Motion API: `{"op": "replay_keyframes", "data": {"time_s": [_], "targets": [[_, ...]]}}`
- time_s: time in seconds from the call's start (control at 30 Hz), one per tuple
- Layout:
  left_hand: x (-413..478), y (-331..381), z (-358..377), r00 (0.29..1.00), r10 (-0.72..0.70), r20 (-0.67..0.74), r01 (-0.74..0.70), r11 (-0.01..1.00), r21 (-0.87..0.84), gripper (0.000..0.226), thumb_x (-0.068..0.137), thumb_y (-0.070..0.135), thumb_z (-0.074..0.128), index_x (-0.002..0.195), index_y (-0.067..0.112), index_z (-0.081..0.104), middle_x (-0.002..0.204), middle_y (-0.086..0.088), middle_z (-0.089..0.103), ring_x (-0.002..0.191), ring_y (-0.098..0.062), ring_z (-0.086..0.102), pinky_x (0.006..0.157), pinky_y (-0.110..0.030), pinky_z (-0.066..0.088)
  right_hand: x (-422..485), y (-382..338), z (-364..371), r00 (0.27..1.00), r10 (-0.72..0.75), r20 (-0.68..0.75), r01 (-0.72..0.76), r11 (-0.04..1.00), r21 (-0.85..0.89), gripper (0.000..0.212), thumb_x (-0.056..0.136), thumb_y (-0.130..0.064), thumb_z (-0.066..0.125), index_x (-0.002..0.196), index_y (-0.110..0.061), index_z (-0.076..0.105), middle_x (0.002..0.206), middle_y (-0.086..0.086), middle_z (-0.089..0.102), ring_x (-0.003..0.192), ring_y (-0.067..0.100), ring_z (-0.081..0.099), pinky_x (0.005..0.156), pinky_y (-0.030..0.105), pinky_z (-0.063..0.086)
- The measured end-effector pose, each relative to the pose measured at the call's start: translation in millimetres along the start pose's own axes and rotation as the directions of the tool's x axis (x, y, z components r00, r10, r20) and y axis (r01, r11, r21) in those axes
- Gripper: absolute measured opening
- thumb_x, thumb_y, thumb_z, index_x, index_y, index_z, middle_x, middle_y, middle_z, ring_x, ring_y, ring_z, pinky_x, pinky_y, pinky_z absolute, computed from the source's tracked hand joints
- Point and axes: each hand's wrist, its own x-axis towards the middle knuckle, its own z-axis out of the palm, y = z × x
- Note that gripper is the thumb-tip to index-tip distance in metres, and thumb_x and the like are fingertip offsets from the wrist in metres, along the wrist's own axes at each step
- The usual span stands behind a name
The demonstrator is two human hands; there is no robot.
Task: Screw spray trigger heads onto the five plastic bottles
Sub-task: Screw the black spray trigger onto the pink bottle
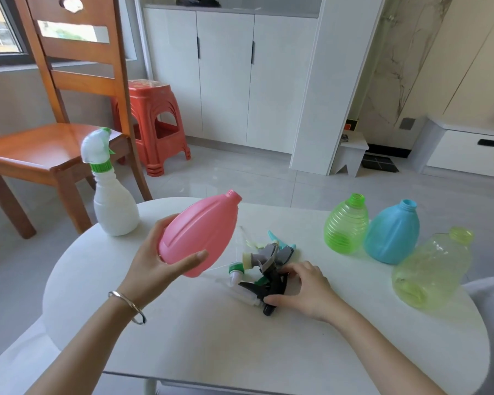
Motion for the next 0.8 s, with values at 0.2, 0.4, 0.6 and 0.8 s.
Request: {"op": "replay_keyframes", "data": {"time_s": [0.2, 0.4, 0.6, 0.8], "targets": [[-0.2, -1.8, -1.1, 1.000, -0.007, 0.002, 0.007, 1.000, -0.008, 0.104, 0.034, 0.075, 0.074, 0.125, 0.032, 0.047, 0.111, 0.008, 0.059, 0.086, 0.001, 0.063, 0.059, -0.018, 0.055, 0.1, -8.8, 3.8, 0.999, 0.034, 0.029, -0.031, 0.994, -0.107, 0.072, 0.056, -0.068, 0.072, 0.110, -0.027, 0.050, 0.109, -0.007, 0.036, 0.116, 0.015, 0.034, 0.096, 0.027, 0.031], [2.3, -1.7, 0.4, 1.000, -0.001, -0.012, 0.001, 1.000, -0.013, 0.104, 0.034, 0.077, 0.073, 0.124, 0.032, 0.047, 0.109, 0.008, 0.060, 0.085, 0.001, 0.063, 0.058, -0.017, 0.054, 2.0, -5.7, -4.1, 0.997, 0.060, 0.038, -0.070, 0.893, 0.444, 0.041, 0.059, -0.036, 0.086, 0.085, -0.011, 0.066, 0.084, 0.003, 0.067, 0.074, 0.010, 0.057, 0.068, 0.018, 0.043], [3.1, -0.5, 1.5, 1.000, -0.006, -0.011, 0.006, 1.000, -0.023, 0.105, 0.032, 0.078, 0.072, 0.123, 0.033, 0.046, 0.110, 0.008, 0.059, 0.086, 0.003, 0.062, 0.058, -0.016, 0.054, -1.2, -6.7, -18.9, 0.998, 0.063, 0.023, -0.062, 0.743, 0.666, 0.022, 0.070, -0.018, 0.080, 0.081, -0.004, 0.067, 0.075, 0.006, 0.070, 0.069, 0.013, 0.065, 0.063, 0.021, 0.051], [2.7, 1.7, 4.3, 0.999, -0.043, -0.025, 0.042, 0.997, -0.060, 0.099, 0.026, 0.075, 0.075, 0.114, 0.041, 0.044, 0.110, 0.009, 0.055, 0.087, -0.011, 0.063, 0.056, -0.016, 0.053, -2.0, -6.1, -31.5, 0.956, 0.055, -0.289, 0.166, 0.709, 0.685, 0.019, 0.078, -0.012, 0.073, 0.083, 0.001, 0.060, 0.073, 0.009, 0.073, 0.061, 0.017, 0.064, 0.060, 0.024, 0.051]]}}
